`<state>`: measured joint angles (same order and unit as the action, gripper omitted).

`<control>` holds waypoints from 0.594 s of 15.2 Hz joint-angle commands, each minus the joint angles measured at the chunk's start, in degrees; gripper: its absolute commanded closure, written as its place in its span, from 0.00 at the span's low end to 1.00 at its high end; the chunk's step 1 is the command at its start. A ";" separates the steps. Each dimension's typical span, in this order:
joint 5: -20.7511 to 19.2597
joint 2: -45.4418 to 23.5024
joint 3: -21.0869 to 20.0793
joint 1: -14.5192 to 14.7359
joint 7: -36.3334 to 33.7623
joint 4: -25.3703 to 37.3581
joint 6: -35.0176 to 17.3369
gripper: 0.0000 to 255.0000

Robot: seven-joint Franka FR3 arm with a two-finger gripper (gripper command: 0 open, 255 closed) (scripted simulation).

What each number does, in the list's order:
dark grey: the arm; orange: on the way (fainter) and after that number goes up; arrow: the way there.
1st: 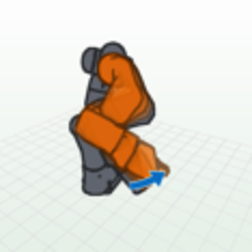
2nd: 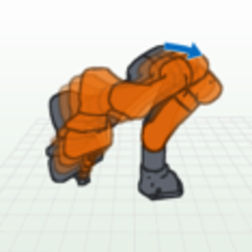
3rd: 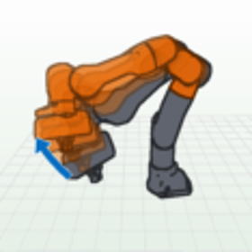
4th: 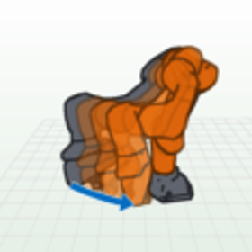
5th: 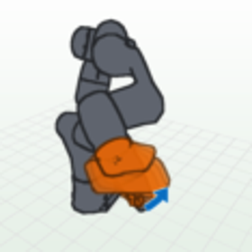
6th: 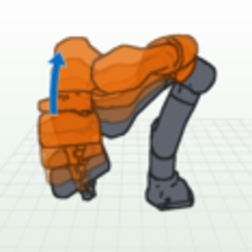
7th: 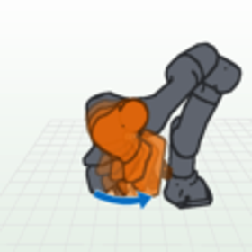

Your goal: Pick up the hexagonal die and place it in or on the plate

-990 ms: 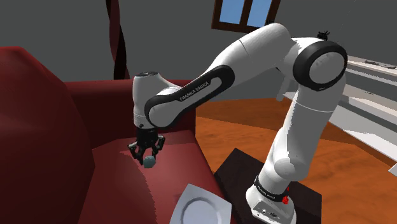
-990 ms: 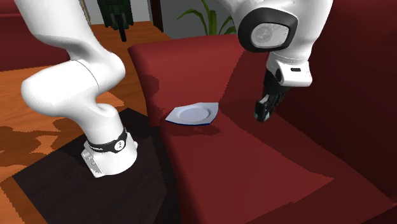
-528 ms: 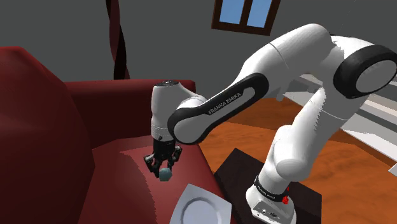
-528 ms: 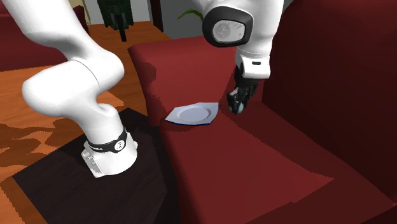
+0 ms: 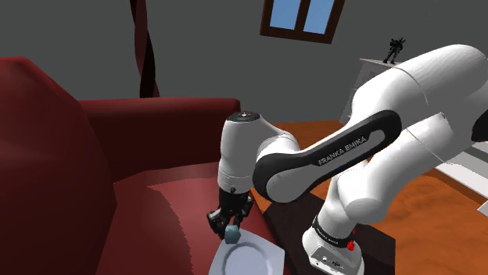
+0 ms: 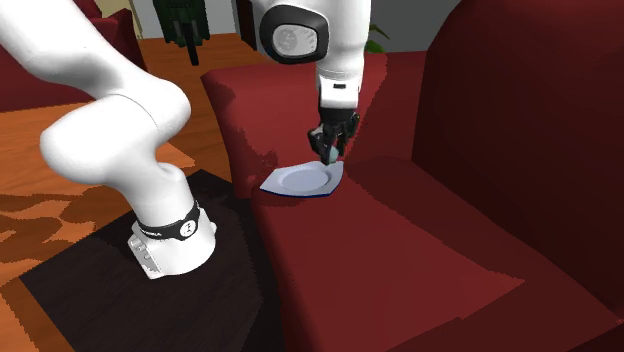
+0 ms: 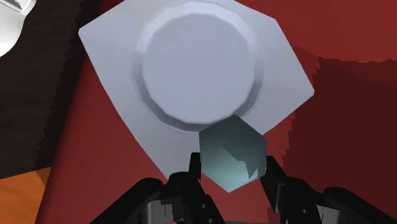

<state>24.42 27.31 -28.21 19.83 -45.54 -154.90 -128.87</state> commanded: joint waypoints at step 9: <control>7.42 7.05 -3.69 7.44 -3.34 -8.95 -2.43 1.00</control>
<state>31.47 35.13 -31.53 27.22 -49.02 -163.40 -130.06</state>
